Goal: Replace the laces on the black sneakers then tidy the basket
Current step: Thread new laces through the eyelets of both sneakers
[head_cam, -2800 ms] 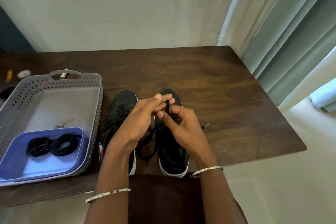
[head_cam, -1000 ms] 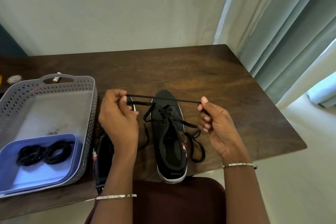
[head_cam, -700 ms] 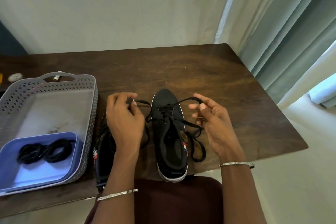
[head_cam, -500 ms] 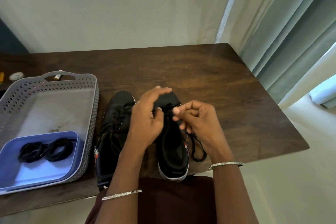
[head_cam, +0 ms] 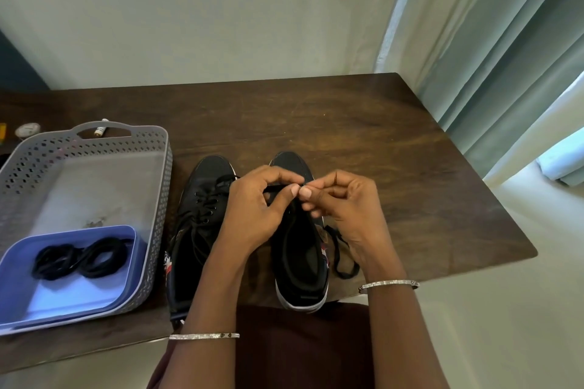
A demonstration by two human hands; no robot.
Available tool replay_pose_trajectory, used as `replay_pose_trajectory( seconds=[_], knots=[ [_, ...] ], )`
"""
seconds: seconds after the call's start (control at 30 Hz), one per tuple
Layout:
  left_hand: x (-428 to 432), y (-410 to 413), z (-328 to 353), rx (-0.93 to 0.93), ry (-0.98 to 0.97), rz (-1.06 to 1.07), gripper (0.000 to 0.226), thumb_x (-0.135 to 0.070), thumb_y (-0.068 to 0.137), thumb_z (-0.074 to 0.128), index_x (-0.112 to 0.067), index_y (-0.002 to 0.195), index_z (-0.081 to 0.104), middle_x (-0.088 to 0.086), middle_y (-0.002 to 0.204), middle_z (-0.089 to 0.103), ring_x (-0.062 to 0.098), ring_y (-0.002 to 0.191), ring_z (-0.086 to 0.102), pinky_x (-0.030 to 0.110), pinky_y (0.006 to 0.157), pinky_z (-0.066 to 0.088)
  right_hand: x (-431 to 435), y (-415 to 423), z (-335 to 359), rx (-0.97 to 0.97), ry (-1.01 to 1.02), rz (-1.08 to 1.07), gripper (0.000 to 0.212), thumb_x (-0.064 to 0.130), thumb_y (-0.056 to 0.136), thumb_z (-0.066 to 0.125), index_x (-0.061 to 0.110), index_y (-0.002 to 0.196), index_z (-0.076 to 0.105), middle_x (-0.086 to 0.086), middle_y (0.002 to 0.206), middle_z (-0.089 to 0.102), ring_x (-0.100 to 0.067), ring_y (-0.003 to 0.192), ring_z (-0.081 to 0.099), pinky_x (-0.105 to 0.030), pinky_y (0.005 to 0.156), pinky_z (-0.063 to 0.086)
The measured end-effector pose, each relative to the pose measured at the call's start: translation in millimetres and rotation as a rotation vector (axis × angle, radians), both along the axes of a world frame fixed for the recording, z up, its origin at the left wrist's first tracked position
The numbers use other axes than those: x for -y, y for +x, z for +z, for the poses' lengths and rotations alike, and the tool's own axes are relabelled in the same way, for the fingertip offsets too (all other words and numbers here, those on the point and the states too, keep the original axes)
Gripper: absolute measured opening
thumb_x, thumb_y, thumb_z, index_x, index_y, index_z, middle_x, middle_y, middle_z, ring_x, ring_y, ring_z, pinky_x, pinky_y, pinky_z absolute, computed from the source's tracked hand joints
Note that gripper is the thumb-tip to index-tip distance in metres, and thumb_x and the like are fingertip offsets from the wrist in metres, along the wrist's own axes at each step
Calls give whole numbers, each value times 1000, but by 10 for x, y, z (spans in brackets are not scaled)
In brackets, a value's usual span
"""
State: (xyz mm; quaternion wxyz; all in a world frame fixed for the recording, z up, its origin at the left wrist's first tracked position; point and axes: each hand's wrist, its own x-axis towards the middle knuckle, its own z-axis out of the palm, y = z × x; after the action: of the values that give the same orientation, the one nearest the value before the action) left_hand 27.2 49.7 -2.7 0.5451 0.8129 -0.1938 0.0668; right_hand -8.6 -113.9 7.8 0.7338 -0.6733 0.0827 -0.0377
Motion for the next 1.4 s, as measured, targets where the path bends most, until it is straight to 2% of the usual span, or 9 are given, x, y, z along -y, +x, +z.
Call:
replay_pose_trajectory(
  seconds=[0.1, 0.23, 0.4, 0.5, 0.67, 0.87, 0.97, 1.17, 1.4],
  knots=[
    [2, 13, -9, 24, 33, 14, 15, -13, 86, 75, -23, 96, 78, -13, 93, 72, 7, 94, 67, 35, 79, 55, -4, -1, -18, 6, -66, -27, 13, 14, 77, 82, 8, 85, 74, -11, 84, 75, -20, 76, 68, -28, 65, 56],
    [-11, 40, -33, 22, 84, 140, 10, -17, 85, 76, -24, 91, 77, -14, 90, 71, 2, 90, 65, 27, 80, 54, 12, -12, -50, -61, -112, -60, 14, 22, 80, 82, 16, 89, 73, -5, 83, 74, -13, 71, 65, -28, 64, 53],
    [-90, 82, -84, -76, 123, 213, 6, -21, 85, 77, -26, 88, 75, -16, 86, 71, -2, 87, 65, 24, 80, 53, 82, -83, -107, -233, -509, 47, 30, 31, 68, 90, 22, 88, 70, 4, 79, 69, -4, 65, 59, -26, 68, 55],
    [-76, 65, -109, -193, 174, 79, 8, -23, 84, 78, -31, 84, 75, -17, 83, 72, -3, 87, 66, 24, 81, 52, 51, -99, -109, -219, -618, 42, 18, 25, 72, 87, 22, 82, 72, 4, 70, 71, 1, 58, 61, -22, 63, 57],
    [41, 8, -96, -192, 284, -4, 5, -25, 84, 78, -29, 84, 75, -17, 83, 72, -7, 82, 64, 11, 70, 41, 32, -113, -109, -264, -442, -56, 15, 11, 78, 81, 22, 72, 73, 4, 58, 69, -6, 50, 64, -21, 54, 54],
    [89, 0, -141, -173, 375, 28, 6, -27, 83, 78, -32, 82, 74, -16, 81, 71, -3, 73, 59, 20, 68, 43, 56, -121, -138, -353, -176, -45, 5, 5, 81, 78, 6, 84, 75, -5, 62, 64, -10, 52, 57, -22, 55, 51],
    [103, 3, -165, -174, 382, 46, 7, -28, 84, 76, -33, 81, 73, -16, 83, 72, 1, 85, 64, 27, 78, 51, 72, -105, -166, -371, -140, -39, 4, 4, 81, 77, 5, 84, 75, -6, 62, 64, -11, 54, 58, -23, 57, 52],
    [148, -20, -191, -143, 391, 78, 4, -28, 85, 74, -32, 83, 72, -15, 86, 71, 3, 86, 64, 33, 78, 54, 91, -84, -204, -379, -117, -39, 4, 4, 80, 78, 7, 80, 76, -6, 63, 67, -15, 58, 60, -27, 62, 53],
    [139, -12, -194, -154, 394, 66, 5, -28, 85, 75, -31, 82, 72, -16, 84, 71, 2, 85, 64, 27, 76, 52, 97, -74, -213, -381, -109, -27, 5, 4, 80, 78, 7, 82, 75, -8, 66, 69, -18, 59, 62, -29, 63, 55]
  ],
)
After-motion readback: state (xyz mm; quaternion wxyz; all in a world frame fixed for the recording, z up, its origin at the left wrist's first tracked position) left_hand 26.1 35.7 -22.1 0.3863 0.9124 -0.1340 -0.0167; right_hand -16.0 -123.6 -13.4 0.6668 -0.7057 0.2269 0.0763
